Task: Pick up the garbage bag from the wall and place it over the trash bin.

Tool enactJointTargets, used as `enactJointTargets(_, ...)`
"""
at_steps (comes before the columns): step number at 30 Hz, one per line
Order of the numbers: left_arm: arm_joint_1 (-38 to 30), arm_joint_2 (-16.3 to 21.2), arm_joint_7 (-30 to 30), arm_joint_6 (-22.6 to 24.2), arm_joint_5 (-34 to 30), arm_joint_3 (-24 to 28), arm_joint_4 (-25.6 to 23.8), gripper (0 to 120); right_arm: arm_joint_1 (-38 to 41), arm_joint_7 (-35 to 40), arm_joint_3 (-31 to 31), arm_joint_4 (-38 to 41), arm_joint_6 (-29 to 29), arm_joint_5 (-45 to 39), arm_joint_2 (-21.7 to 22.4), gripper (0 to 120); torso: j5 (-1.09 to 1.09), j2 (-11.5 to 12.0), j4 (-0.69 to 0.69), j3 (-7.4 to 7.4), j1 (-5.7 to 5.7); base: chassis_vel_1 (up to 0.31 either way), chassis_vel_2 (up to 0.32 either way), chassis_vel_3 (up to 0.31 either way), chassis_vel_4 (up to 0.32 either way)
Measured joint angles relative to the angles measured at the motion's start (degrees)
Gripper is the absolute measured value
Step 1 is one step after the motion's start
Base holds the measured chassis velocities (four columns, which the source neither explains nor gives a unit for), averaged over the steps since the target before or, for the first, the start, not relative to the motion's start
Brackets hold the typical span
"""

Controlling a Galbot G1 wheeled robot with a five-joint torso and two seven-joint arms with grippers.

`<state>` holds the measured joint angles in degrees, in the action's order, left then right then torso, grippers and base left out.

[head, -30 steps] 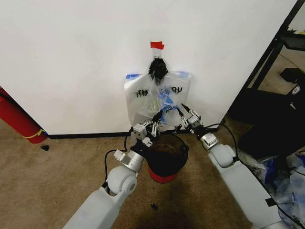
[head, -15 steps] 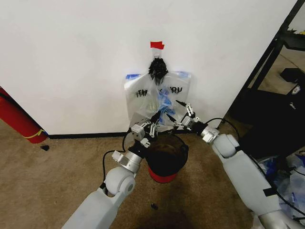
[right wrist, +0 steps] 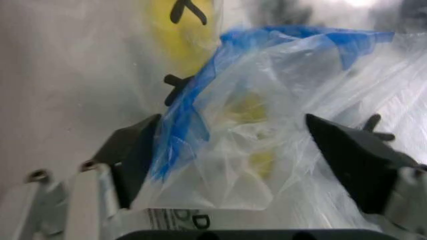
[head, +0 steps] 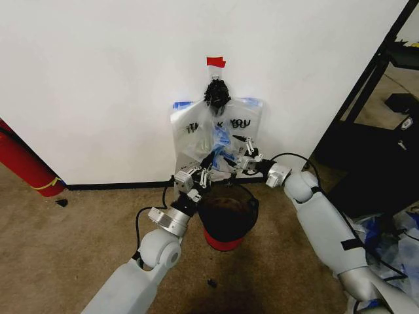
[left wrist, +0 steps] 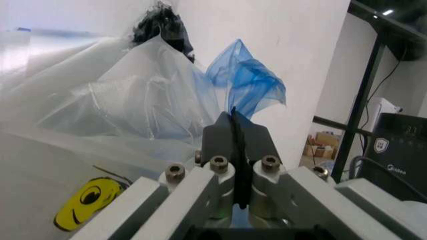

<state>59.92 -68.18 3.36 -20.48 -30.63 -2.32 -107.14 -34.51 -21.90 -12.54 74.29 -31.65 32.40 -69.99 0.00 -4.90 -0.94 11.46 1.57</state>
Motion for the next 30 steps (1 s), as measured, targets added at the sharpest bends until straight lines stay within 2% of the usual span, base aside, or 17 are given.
enactJointTargets(5, 0.07, -0.26, 0.08, -0.15, -0.01, -0.03, 0.27, 0, -1.27, 3.33, -0.2, 0.68, 1.21, 0.46, 0.0, 54, 0.0, 0.0, -0.01, 0.0, 0.0, 0.0, 0.0, 0.0, 0.0)
enactJointTargets(6, 0.07, -0.26, 0.08, -0.15, -0.01, -0.03, 0.27, 0, -1.27, 3.33, -0.2, 0.68, 1.21, 0.46, 0.0, 54, 0.0, 0.0, -0.01, 0.0, 0.0, 0.0, 0.0, 0.0, 0.0)
enactJointTargets(9, 0.05, -0.39, 0.09, -0.16, 0.04, 0.1, 0.3, 0, -2.72, 5.43, -0.22, 2.04, 3.67, -1.7, 0.91, 45, 0.0, 0.0, 0.0, 0.0, 0.0, 0.0, 0.0, 0.0, 0.0)
enactJointTargets(13, 0.08, -0.67, 0.1, -0.16, 0.24, 0.28, 0.3, 0, -6.15, 9.62, 0.31, 5.1, 7.93, -8.68, 2.82, 26, 0.01, 0.0, -0.01, 0.0, 0.0, 0.0, 0.0, 0.0, 0.0)
enactJointTargets(14, 0.08, -0.67, 0.1, -0.16, 0.24, 0.28, 0.3, 0, -6.15, 9.62, 0.31, 5.1, 7.93, -8.68, 2.82, 26, 0.01, 0.0, -0.01, 0.0, 0.0, 0.0, 0.0, 0.0, 0.0)
enactJointTargets(20, 1.07, -1.1, 0.13, -0.17, 0.8, 0.15, -0.1, 0, -15.34, 14.5, 0.4, 14.1, 12.94, -26.01, 4.94, 1, 0.01, 0.0, -0.02, -0.01, 0.0, 0.0, 0.0, 0.0, 0.0)
enactJointTargets(22, 1.35, -1.16, 0.13, -0.19, 0.89, 0.05, -0.21, 0, -17.08, 14.86, 0.01, 15.96, 13.36, -28.39, 5.03, 0, 0.01, 0.0, -0.01, 0.0, 0.0, 0.0, 0.0, 0.0, 0.0)
enactJointTargets(26, 3.04, -1.62, 0.16, -0.34, 1.09, -1.0, -1.16, 0, -21.7, 16.23, -1.45, 22.1, 14.35, -38.35, 4.44, 0, 0.0, -0.01, -0.03, -0.01, 0.0, 0.0, 0.0, 0.0, 0.0)
enactJointTargets(30, 6.09, -2.4, 0.13, -0.72, 1.46, -3.31, -2.96, 0, -22.97, 14.68, -1.45, 25.0, 13.51, -48.78, 2.95, 0, 0.01, 0.0, 0.02, -0.01, 0.0, 0.0, 0.0, 0.0, 0.0)
